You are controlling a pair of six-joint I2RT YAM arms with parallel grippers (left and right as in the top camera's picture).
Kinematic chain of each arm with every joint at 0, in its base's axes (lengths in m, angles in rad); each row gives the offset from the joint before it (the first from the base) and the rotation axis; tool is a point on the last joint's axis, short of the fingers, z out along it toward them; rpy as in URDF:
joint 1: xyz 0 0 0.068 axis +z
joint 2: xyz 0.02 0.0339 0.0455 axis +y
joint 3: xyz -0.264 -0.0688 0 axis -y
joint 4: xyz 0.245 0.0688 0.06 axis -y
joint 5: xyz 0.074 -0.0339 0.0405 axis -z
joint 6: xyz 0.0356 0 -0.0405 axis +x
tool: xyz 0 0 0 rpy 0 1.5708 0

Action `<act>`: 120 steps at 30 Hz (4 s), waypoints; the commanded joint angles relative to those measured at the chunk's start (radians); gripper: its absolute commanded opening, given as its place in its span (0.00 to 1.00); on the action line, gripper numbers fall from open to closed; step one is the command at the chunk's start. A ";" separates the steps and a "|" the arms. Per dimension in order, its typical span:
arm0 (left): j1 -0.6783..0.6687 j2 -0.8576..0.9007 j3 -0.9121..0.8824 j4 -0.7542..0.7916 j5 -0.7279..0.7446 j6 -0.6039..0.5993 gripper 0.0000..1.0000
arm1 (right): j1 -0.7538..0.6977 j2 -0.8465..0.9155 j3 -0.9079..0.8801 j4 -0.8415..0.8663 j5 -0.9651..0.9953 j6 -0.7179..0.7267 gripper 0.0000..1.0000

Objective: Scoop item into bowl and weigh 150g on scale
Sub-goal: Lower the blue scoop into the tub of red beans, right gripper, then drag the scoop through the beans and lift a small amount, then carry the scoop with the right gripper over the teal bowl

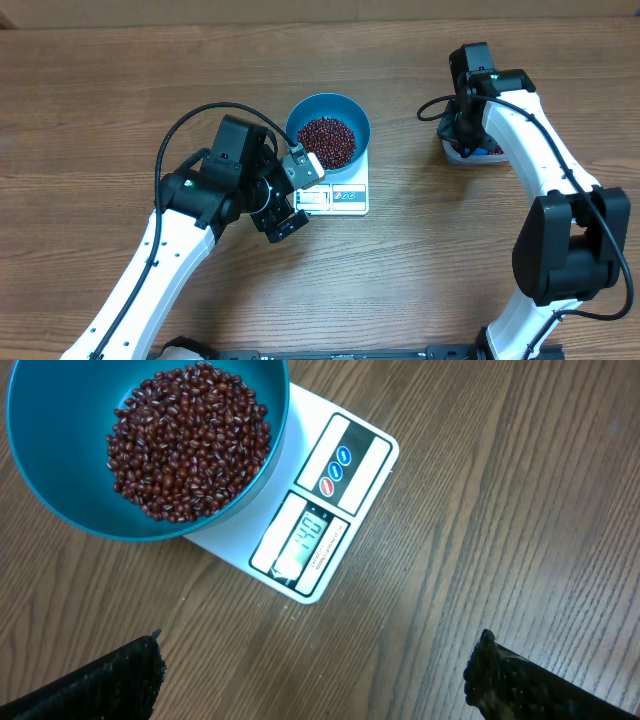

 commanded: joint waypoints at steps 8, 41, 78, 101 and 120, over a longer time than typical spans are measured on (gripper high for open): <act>-0.002 0.005 -0.005 0.004 0.008 0.019 1.00 | -0.074 -0.081 0.052 -0.042 -0.067 -0.007 0.04; -0.001 0.005 -0.005 0.004 0.008 0.019 0.99 | -0.343 -0.082 0.052 -0.064 -0.514 -0.256 0.04; -0.002 0.005 -0.005 0.004 0.008 0.019 1.00 | -0.330 -0.250 0.059 -0.136 -0.419 -0.283 0.04; -0.002 0.005 -0.005 0.004 0.008 0.019 1.00 | -0.444 -0.246 0.058 -0.139 -0.912 -0.344 0.04; -0.002 0.005 -0.005 0.004 0.008 0.019 0.99 | -0.395 -0.246 0.058 -0.032 -1.178 -0.511 0.04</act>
